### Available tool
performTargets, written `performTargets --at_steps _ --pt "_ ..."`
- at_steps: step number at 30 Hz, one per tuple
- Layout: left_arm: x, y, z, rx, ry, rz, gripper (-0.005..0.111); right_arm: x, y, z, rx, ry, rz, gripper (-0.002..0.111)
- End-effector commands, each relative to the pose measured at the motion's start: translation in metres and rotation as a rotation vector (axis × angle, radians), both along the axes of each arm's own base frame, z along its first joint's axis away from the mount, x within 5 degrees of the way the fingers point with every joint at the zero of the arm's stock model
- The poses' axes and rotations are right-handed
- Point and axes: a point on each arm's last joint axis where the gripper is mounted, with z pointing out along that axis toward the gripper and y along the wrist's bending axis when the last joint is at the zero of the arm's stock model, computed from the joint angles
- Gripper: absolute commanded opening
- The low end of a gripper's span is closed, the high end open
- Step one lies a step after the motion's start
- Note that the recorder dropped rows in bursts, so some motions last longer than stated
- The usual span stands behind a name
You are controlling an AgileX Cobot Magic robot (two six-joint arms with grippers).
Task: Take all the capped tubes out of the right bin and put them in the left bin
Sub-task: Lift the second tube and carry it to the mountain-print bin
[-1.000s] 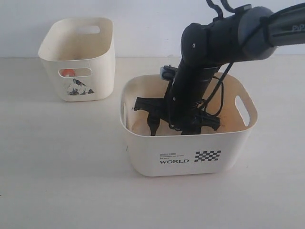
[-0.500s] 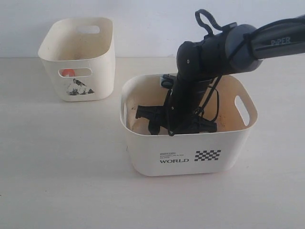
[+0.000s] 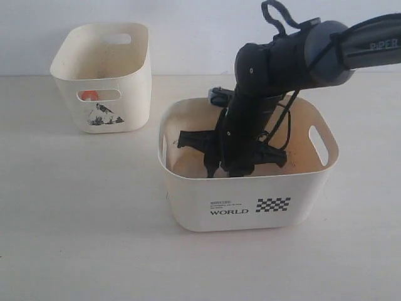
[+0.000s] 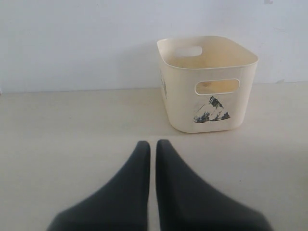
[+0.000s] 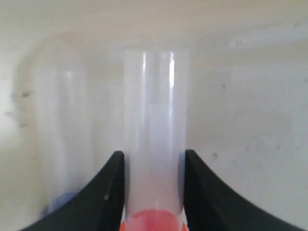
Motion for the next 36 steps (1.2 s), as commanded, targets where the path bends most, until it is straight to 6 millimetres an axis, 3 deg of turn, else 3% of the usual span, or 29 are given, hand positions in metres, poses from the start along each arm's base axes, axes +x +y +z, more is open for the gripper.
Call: performTargets --at_steps 1,5,8,11,18,25,31,33,36 --pt "0.000 0.000 0.001 -0.007 -0.003 0.002 0.004 -0.006 -0.005 0.044 0.030 -0.095 0.021 0.000" --pt "0.000 0.000 0.001 -0.007 -0.003 0.002 0.004 -0.019 -0.014 0.098 0.055 -0.231 0.047 0.000" --pt "0.000 0.000 0.001 -0.007 -0.003 0.002 0.004 -0.022 -0.011 0.141 0.094 -0.503 0.160 0.000" --pt "0.000 0.000 0.001 -0.007 -0.003 0.002 0.004 -0.016 -0.001 0.160 0.165 -0.730 0.184 0.000" --pt "0.000 0.000 0.001 -0.007 -0.003 0.002 0.004 0.013 0.015 0.160 0.170 -0.881 0.234 0.000" --pt "0.000 0.000 0.001 -0.007 -0.003 0.002 0.004 0.051 0.059 0.151 0.164 -0.935 0.339 0.000" --pt "0.000 0.000 0.001 -0.007 -0.003 0.002 0.004 0.084 0.097 0.123 0.183 -0.930 0.371 0.000" --pt "0.000 0.000 0.001 -0.007 -0.003 0.002 0.004 0.092 0.105 0.114 0.177 -0.911 0.392 0.005" --pt "0.000 0.000 0.001 -0.007 -0.003 0.002 0.004 0.100 0.111 0.108 0.173 -0.904 0.410 0.030"
